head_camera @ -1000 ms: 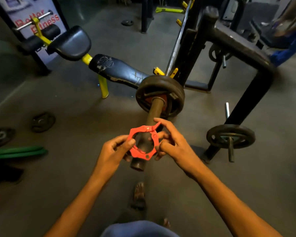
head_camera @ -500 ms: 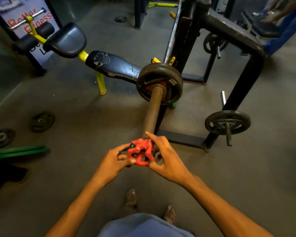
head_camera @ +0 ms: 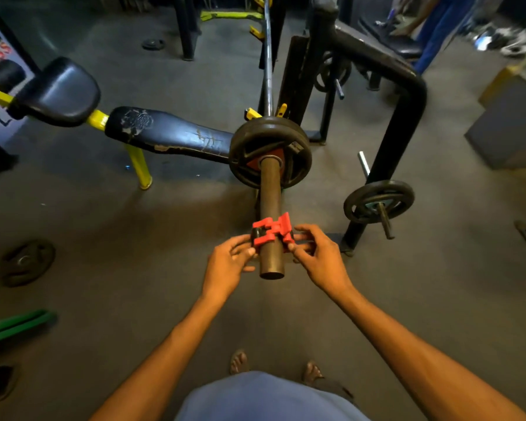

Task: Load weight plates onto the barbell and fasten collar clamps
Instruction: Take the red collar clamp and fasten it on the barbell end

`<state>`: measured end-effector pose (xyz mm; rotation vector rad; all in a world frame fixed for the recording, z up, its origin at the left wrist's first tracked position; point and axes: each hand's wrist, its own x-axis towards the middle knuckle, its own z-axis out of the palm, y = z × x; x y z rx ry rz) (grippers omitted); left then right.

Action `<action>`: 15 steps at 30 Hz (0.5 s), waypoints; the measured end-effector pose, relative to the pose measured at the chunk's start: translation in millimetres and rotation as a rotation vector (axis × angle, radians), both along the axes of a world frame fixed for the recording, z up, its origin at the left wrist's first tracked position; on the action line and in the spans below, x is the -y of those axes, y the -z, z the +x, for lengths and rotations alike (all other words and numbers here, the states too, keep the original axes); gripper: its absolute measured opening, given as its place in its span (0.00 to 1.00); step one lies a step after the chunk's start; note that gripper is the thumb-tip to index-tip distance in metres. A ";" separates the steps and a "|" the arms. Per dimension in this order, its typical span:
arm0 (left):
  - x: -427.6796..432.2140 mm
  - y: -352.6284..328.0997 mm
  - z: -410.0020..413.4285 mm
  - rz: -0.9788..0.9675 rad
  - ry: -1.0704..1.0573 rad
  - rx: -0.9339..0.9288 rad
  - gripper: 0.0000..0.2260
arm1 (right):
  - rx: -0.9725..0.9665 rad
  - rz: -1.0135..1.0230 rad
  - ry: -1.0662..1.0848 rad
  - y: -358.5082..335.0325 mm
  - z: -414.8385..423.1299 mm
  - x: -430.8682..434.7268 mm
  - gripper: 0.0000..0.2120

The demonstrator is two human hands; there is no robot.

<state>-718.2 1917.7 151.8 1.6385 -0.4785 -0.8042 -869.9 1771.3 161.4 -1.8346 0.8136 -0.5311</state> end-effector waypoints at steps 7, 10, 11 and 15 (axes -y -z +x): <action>41.8 -5.3 26.5 -0.006 0.003 -0.102 0.15 | 0.104 0.375 0.236 -1.5 35.9 4.4 0.11; 60.0 -8.8 38.1 -0.022 0.031 -0.116 0.17 | 0.111 0.432 0.270 -4.9 53.7 15.3 0.13; 68.0 -9.5 43.8 -0.020 0.018 -0.115 0.18 | 0.113 0.444 0.274 -7.8 60.1 20.0 0.13; 99.5 -17.1 61.9 -0.022 -0.024 -0.109 0.15 | 0.083 0.469 0.256 -17.6 85.6 46.6 0.16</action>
